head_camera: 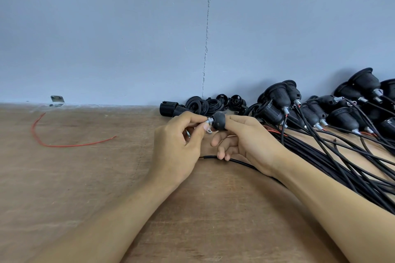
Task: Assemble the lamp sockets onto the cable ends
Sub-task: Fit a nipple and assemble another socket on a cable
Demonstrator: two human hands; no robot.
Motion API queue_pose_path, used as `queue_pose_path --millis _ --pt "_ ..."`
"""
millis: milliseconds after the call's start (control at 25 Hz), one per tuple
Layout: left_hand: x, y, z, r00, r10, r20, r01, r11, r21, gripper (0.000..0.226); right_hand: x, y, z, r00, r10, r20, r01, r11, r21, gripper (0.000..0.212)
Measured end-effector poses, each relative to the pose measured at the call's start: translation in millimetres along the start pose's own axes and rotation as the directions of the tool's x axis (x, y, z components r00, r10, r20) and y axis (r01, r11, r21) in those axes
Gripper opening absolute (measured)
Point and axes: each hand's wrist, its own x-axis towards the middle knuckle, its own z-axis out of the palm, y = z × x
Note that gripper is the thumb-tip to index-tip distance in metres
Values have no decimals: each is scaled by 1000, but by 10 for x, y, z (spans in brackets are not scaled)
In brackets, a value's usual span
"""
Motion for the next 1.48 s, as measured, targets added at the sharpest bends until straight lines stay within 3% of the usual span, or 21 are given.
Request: queue_pose_path --millis 400,680,960,1200,1360,1480 --pt "19 -42 -35 998 -14 57 10 998 63 12 -3 12 -46 1000 -12 17 13 1000 -21 51" --pt "35 -31 -46 995 -48 86 42 997 64 18 -23 -8 -88 999 -45 21 47 992 -113 32" --pt "2 29 -35 995 -12 100 7 999 51 16 20 -4 -82 995 76 -72 -91 966 -243 70" --pt "-21 17 1 995 18 98 -23 999 41 16 45 -18 -68 993 2 -120 -17 993 -121 43" --pt "-15 6 -3 995 33 92 -38 998 52 19 21 -35 -35 997 20 -69 -30 990 -141 53" --pt "-4 7 -9 993 47 109 -55 996 73 16 -7 -86 -101 998 14 58 -5 989 -146 50"
